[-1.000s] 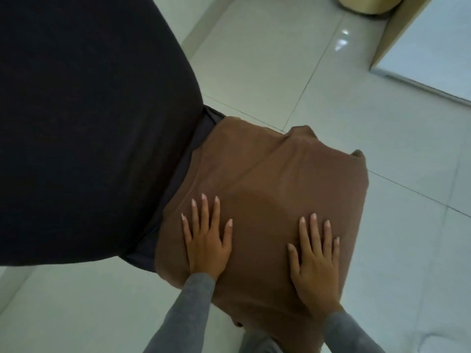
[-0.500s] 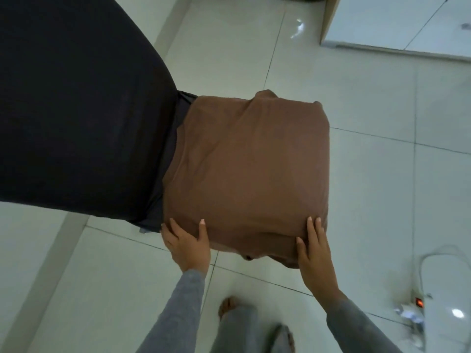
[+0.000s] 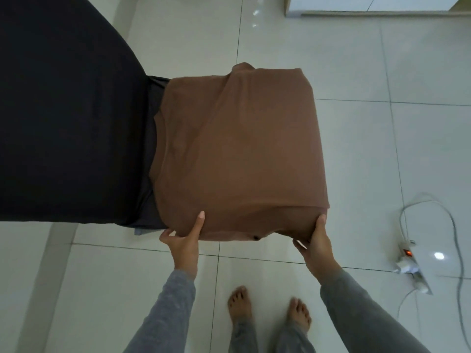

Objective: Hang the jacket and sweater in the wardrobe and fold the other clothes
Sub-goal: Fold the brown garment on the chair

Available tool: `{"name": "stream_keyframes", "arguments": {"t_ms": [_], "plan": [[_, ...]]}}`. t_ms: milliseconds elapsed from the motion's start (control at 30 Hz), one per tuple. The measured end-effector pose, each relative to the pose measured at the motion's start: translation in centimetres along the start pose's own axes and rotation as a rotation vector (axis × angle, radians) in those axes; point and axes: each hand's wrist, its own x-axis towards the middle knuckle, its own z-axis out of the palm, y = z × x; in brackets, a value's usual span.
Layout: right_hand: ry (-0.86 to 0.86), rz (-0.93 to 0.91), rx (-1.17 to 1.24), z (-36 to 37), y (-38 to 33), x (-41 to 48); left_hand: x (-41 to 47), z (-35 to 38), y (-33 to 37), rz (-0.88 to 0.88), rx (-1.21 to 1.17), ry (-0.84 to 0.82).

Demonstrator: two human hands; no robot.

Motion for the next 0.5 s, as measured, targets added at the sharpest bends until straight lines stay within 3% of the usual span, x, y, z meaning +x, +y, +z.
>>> {"name": "stream_keyframes", "arguments": {"t_ms": [200,367,500], "plan": [[0.021,0.012,0.26,0.0,0.2,-1.8,0.2,-3.3,-1.9,-0.084,0.238,-0.339],[0.023,-0.052,0.529,-0.6,0.0,-2.8,-0.3,-5.2,-2.3,-0.083,0.277,-0.306],[-0.083,-0.081,0.646,-1.3,-0.3,-3.6,-1.5,-5.6,-1.4,-0.015,0.208,-0.249]]}}
